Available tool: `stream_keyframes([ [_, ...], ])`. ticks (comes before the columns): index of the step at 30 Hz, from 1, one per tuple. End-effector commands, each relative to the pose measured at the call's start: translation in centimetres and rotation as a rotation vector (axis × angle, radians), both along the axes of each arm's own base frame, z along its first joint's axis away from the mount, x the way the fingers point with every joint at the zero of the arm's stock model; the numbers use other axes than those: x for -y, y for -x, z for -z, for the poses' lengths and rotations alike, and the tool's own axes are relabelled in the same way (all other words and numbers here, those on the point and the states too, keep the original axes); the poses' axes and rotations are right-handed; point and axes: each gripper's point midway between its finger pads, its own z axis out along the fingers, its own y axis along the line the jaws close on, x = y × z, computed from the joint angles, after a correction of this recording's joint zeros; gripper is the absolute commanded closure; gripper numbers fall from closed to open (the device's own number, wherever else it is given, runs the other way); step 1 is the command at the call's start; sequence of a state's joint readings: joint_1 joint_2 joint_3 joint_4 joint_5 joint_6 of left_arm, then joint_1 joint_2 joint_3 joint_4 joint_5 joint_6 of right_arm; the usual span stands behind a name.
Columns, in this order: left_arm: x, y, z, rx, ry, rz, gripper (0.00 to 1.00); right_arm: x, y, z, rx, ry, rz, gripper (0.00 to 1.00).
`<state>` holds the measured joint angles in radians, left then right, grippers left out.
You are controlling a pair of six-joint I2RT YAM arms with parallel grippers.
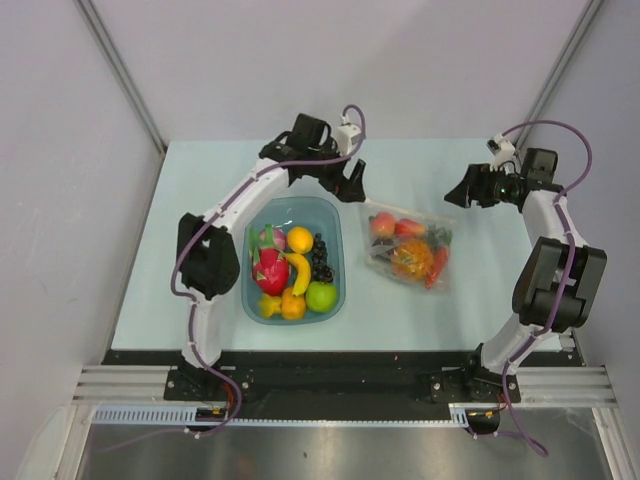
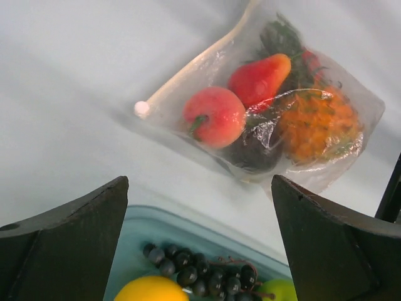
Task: Place the food in the zip-top bag and seal the zipper
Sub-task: Place the zipper food storage bag at the center of the board, then reset both arms
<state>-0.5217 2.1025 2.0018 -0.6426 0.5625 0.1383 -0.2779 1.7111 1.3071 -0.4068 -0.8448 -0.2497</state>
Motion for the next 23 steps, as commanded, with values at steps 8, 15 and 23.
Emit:
stream_keyframes([
  [8,-14.5,-0.7,-12.8,0.217,0.001,-0.394,0.0,-0.5,0.8,-9.3,0.087,-0.004,0.11,0.0],
  [15,-22.0,3.3,-10.5,0.199,-0.117,-0.555,0.0,-1.9,4.5,-5.6,-0.009,0.053,0.095,0.0],
  [23,-28.6,5.5,-9.1,0.137,-0.13,-0.745,0.01,-2.1,4.7,-6.4,0.029,0.069,0.1,0.0],
])
